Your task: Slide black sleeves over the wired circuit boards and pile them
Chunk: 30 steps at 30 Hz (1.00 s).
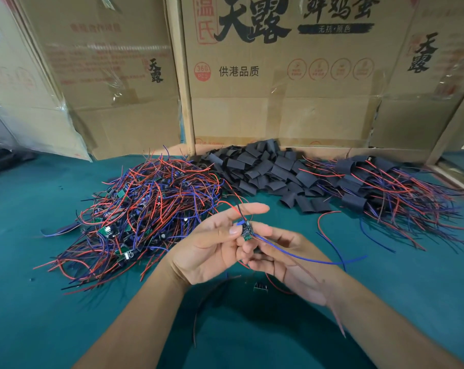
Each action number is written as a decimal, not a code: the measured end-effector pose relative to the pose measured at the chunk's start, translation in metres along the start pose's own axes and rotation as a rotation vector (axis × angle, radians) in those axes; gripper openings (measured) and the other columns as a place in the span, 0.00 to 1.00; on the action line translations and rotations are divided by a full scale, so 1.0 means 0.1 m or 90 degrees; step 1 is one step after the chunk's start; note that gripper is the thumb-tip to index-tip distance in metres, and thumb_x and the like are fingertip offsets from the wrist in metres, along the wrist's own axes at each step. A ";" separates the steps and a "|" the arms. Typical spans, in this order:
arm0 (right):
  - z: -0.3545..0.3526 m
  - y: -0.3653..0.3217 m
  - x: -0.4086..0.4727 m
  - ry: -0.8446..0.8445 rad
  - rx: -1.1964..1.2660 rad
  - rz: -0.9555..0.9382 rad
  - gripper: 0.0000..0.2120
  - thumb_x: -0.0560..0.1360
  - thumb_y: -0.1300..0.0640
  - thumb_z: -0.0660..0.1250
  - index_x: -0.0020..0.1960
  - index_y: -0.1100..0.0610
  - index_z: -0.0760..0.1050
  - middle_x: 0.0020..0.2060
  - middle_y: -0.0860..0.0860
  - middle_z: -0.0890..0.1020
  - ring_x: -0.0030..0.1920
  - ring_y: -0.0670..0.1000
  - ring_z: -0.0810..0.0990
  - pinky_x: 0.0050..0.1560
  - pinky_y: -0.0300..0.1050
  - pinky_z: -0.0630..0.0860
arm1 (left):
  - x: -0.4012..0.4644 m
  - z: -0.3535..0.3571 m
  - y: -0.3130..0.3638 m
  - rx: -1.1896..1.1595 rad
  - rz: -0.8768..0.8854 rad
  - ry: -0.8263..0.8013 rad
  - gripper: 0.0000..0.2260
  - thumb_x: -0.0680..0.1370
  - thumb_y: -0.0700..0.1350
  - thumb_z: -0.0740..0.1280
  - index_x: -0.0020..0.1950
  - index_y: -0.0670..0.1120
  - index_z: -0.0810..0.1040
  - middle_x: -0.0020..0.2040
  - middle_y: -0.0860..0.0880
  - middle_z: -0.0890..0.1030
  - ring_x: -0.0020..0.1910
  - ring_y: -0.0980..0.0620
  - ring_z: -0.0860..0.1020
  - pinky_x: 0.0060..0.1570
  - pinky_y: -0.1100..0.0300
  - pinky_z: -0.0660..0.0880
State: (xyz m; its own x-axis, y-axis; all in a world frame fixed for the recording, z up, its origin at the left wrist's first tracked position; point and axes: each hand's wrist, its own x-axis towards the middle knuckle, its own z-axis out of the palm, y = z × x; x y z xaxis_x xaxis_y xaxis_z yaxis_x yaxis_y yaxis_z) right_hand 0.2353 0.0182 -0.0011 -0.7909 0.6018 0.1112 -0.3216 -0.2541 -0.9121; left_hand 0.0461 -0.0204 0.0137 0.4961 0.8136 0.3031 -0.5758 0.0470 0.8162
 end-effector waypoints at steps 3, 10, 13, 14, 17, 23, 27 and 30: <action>0.05 0.00 0.05 0.015 0.060 0.024 0.11 0.77 0.59 0.68 0.58 0.60 0.81 0.48 0.57 0.84 0.50 0.54 0.83 0.52 0.42 0.78 | -0.03 -0.02 0.02 0.000 0.002 0.007 0.20 0.78 0.41 0.69 0.70 0.41 0.74 0.57 0.44 0.83 0.40 0.56 0.78 0.46 0.63 0.76; 0.00 0.04 0.08 0.050 0.125 0.074 0.13 0.78 0.54 0.66 0.55 0.62 0.83 0.52 0.59 0.84 0.49 0.53 0.82 0.51 0.43 0.79 | -0.05 -0.12 0.00 0.042 -0.003 0.055 0.17 0.78 0.42 0.69 0.66 0.41 0.78 0.57 0.44 0.84 0.40 0.58 0.77 0.47 0.65 0.76; -0.03 0.00 0.07 0.036 0.150 0.076 0.15 0.79 0.53 0.64 0.56 0.63 0.83 0.55 0.61 0.83 0.56 0.56 0.82 0.56 0.45 0.78 | -0.04 -0.14 -0.01 0.033 -0.011 0.077 0.18 0.78 0.41 0.70 0.67 0.39 0.78 0.57 0.43 0.84 0.40 0.59 0.78 0.47 0.66 0.76; -0.03 -0.02 0.08 0.022 0.142 0.074 0.16 0.80 0.53 0.62 0.56 0.63 0.82 0.56 0.61 0.83 0.58 0.56 0.81 0.58 0.45 0.77 | -0.04 -0.15 0.00 0.032 -0.009 0.084 0.18 0.77 0.42 0.70 0.67 0.39 0.78 0.56 0.43 0.84 0.40 0.59 0.78 0.47 0.67 0.76; -0.04 -0.06 0.08 0.004 0.112 0.077 0.19 0.80 0.54 0.61 0.61 0.68 0.78 0.59 0.63 0.81 0.62 0.58 0.79 0.64 0.50 0.75 | -0.03 -0.13 -0.01 0.034 0.003 0.110 0.19 0.74 0.43 0.74 0.64 0.39 0.80 0.53 0.44 0.85 0.38 0.59 0.78 0.45 0.68 0.76; -0.14 -0.09 0.07 0.083 0.051 0.051 0.22 0.78 0.55 0.63 0.63 0.72 0.74 0.54 0.60 0.81 0.53 0.54 0.81 0.53 0.43 0.79 | 0.05 -0.07 -0.07 0.011 0.046 0.165 0.24 0.72 0.47 0.77 0.65 0.41 0.80 0.50 0.47 0.85 0.37 0.57 0.77 0.43 0.65 0.76; -0.26 -0.19 0.09 0.193 0.006 -0.009 0.19 0.75 0.53 0.66 0.58 0.67 0.79 0.46 0.58 0.82 0.43 0.52 0.81 0.47 0.44 0.80 | 0.09 -0.08 0.03 0.013 0.127 0.240 0.27 0.71 0.53 0.77 0.68 0.47 0.79 0.54 0.52 0.83 0.50 0.54 0.81 0.48 0.61 0.78; -0.37 -0.29 0.06 0.249 -0.044 -0.069 0.17 0.73 0.51 0.68 0.54 0.63 0.81 0.49 0.59 0.83 0.47 0.56 0.83 0.46 0.47 0.81 | 0.11 -0.11 0.05 0.012 0.150 0.303 0.24 0.75 0.52 0.72 0.69 0.46 0.76 0.53 0.52 0.83 0.52 0.53 0.81 0.50 0.61 0.79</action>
State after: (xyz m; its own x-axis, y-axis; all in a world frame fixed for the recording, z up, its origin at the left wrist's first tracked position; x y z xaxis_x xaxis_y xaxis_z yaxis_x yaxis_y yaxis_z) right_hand 0.2588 0.0569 0.0111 -0.4930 0.8678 0.0613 -0.3460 -0.1309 -0.9291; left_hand 0.0414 -0.0050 0.0153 0.0028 0.9741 0.2260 -0.6217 -0.1753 0.7634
